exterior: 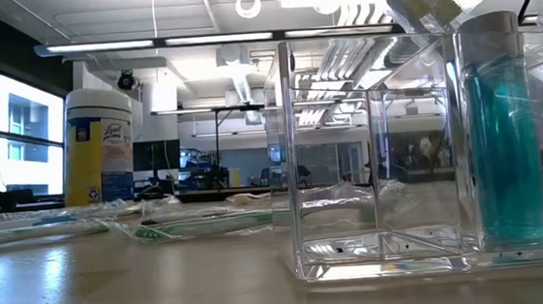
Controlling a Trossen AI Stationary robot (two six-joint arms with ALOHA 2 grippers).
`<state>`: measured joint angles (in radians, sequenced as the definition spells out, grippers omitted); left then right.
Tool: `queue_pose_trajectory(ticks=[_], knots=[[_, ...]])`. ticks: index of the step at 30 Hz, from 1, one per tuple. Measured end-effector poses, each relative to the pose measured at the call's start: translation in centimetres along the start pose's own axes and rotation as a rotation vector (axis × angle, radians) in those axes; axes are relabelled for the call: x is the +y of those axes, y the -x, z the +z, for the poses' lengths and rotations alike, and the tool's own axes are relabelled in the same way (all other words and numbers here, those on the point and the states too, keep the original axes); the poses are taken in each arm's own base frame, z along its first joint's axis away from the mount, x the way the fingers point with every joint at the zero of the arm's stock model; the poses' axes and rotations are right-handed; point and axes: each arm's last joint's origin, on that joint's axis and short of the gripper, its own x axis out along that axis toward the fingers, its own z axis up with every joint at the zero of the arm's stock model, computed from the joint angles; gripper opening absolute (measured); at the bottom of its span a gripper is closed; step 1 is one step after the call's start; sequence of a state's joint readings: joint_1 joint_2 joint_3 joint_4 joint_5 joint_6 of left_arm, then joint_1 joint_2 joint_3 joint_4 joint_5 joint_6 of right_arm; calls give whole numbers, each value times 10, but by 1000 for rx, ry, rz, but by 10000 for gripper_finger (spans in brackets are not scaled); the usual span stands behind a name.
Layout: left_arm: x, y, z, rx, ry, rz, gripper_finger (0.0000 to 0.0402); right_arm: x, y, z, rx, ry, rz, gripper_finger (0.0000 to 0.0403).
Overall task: Pick & Place toothbrushing station
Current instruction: Put the left mouthwash into the transparent bin
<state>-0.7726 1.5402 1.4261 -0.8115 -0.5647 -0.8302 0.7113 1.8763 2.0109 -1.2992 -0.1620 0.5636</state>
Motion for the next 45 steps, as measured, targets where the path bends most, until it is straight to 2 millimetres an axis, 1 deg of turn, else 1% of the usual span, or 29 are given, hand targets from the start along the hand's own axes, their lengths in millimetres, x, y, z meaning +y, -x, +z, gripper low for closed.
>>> queue_pose_trajectory(ticks=[4, 7, 9, 13, 16, 18, 20, 26, 29, 34, 39, 42, 45], knots=[[2, -3, 1, -14, 32, 30, 268, 7, -2, -14, 42, -100, -81, 157], [2, -4, -1, -6, 31, 38, 281, 12, -3, -25, 55, -172, -167, 157], [2, -6, -1, -12, 52, 53, 292, 17, -3, -35, 68, -197, -226, 157], [2, -17, -3, -14, 41, 108, 310, 32, -4, -54, 51, -212, -319, 157], [3, -24, -3, 1, 39, 118, 319, 42, -5, -66, -8, -222, -384, 157], [3, -25, -4, 9, 33, 120, 323, 50, -5, -74, -62, -212, -420, 157], [4, -25, -3, 9, 16, 123, 325, 59, -5, -83, -119, -185, -447, 157], [6, -27, -1, 15, -115, 130, 326, 81, -3, -108, -328, -106, -523, 158], [4, -28, -2, 29, -105, 111, 326, 89, -2, -118, -416, -54, -550, 157], [2, -29, -4, 90, -79, 55, 326, 99, 1, -129, -550, 6, -585, 157], [2, -30, -6, 111, -61, 56, 326, 102, 3, -133, -654, 11, -607, 157], [5, -32, -12, 166, -40, 92, 326, 101, -1, -134, -692, 7, -629, 158], [7, -34, -21, 249, 7, 131, 326, 97, -10, -137, -682, 8, -655, 158]])
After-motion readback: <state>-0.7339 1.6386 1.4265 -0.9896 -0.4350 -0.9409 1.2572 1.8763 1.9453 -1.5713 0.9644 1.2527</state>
